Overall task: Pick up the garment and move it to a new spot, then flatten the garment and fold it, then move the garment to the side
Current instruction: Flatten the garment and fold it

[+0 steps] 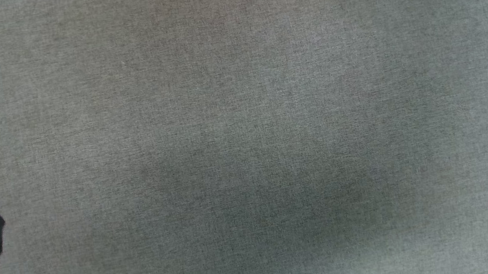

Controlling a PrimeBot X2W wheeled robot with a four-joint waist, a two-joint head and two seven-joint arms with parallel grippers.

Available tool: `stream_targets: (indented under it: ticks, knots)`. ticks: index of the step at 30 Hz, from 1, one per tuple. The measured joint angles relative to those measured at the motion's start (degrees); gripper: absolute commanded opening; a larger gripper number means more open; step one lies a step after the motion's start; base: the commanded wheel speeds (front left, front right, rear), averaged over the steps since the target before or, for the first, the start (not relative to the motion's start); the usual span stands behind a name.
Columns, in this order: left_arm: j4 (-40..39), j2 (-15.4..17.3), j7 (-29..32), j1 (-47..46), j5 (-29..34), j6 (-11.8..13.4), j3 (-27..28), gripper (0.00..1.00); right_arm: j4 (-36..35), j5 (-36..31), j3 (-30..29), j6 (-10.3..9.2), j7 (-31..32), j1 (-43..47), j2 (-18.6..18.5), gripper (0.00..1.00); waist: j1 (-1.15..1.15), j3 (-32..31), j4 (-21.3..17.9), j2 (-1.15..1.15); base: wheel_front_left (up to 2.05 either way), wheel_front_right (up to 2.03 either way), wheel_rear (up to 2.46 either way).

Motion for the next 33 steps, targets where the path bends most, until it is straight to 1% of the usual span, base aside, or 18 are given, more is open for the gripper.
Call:
stream_targets:
  ticks: [3,5,7,8,11,14,20,21,22,26,29,33]
  knots:
    - [0.19,-0.80,-0.12,-2.72,0.45,-0.01,2.85,0.00,-0.07,-4.08,-4.07,-0.01,-0.08,-2.08,0.18,0.00,0.00,-0.07,-0.05,0.00,0.00,0.00,0.00]
    - [-0.68,-1.41,-0.15,-0.94,0.45,-0.01,2.49,0.00,-0.10,-6.61,-5.23,-0.01,-0.08,-0.38,0.77,0.00,0.00,-0.53,0.10,0.00,0.00,0.00,0.00]
    - [-2.77,-1.48,0.82,3.17,-0.81,-0.01,1.62,0.00,0.00,-8.13,-5.49,-0.01,-0.07,2.63,1.29,0.00,0.00,-1.06,0.31,0.00,0.00,0.00,0.00]
    - [-5.39,-0.43,0.98,8.20,-1.92,-0.02,0.74,0.00,0.08,-8.88,-4.77,-0.01,-0.07,7.04,1.94,0.00,0.00,-1.66,0.49,0.00,0.00,0.00,0.00]
    - [-10.37,2.32,1.14,16.84,-5.24,-0.02,0.47,0.00,-0.83,-7.91,-2.64,-0.01,-0.04,14.27,2.59,0.00,0.00,-2.65,0.85,0.00,0.00,0.00,0.00]
    - [-16.40,5.06,0.65,26.61,-8.01,-0.02,0.36,0.00,-3.47,-5.44,-0.52,-0.01,0.87,21.96,1.96,0.00,0.00,-3.82,1.21,0.00,0.00,0.00,0.00]
    - [-28.09,9.24,0.07,45.54,-11.21,-0.02,0.98,0.00,-11.87,0.93,2.42,0.00,2.38,37.32,-2.87,0.00,0.00,-6.51,2.09,0.00,0.00,0.00,0.00]
    - [-28.09,9.24,0.07,45.54,-11.21,-0.02,0.98,0.00,-11.87,0.93,2.42,0.00,2.38,37.32,-2.87,0.00,0.00,-6.51,2.09,0.00,0.00,0.00,0.00]
    - [-29.96,9.60,-0.10,48.47,-11.69,-0.02,1.55,0.00,-13.45,1.90,2.76,-0.01,2.38,39.94,-3.83,0.00,0.00,-7.04,2.24,0.00,0.00,0.00,0.00]
    - [-37.02,10.73,-0.10,59.34,-10.23,-0.02,5.16,0.00,-19.92,5.31,3.69,-0.01,2.81,50.07,-7.91,0.00,0.00,-9.17,2.92,0.00,0.00,0.00,0.00]
    - [-41.22,10.61,-0.10,68.44,-7.62,-0.02,7.54,0.00,-25.31,7.77,4.32,-0.01,3.54,57.92,-10.94,0.00,0.00,-10.99,3.48,0.00,0.00,0.00,0.00]
    - [-44.10,10.40,-0.10,78.45,-4.66,-0.02,9.88,0.00,-31.52,11.20,3.10,-0.01,4.42,67.25,-14.88,0.00,0.00,-13.39,4.15,0.00,0.00,0.00,0.00]
